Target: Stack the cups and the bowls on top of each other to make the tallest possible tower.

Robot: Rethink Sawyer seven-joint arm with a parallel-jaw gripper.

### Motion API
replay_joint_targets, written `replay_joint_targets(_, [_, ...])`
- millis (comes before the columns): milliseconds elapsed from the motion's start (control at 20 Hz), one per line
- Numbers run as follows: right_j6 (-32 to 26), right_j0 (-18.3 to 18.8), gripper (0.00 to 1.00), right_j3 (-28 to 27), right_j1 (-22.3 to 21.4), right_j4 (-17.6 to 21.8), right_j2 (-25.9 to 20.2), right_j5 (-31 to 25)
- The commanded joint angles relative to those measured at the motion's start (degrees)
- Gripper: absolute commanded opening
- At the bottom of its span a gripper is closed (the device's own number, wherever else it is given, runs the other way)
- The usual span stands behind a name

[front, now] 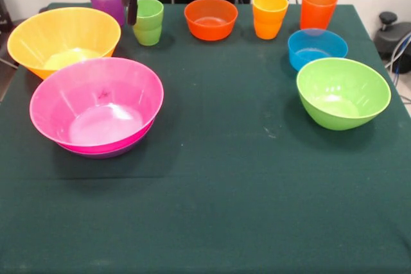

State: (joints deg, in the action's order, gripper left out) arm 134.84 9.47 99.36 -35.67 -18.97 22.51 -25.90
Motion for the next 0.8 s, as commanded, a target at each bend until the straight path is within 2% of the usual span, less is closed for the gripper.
replay_joint_targets(50, [13.0,-1.6,1.0,4.1,2.3,-3.3,-3.8,1.7])
replay_joint_targets(400, [13.6,-3.8,1.0,5.3,3.1,-5.0,-4.3,2.8])
replay_joint_targets(800, [15.4,-8.3,1.0,5.6,5.0,-7.4,-4.1,4.3])
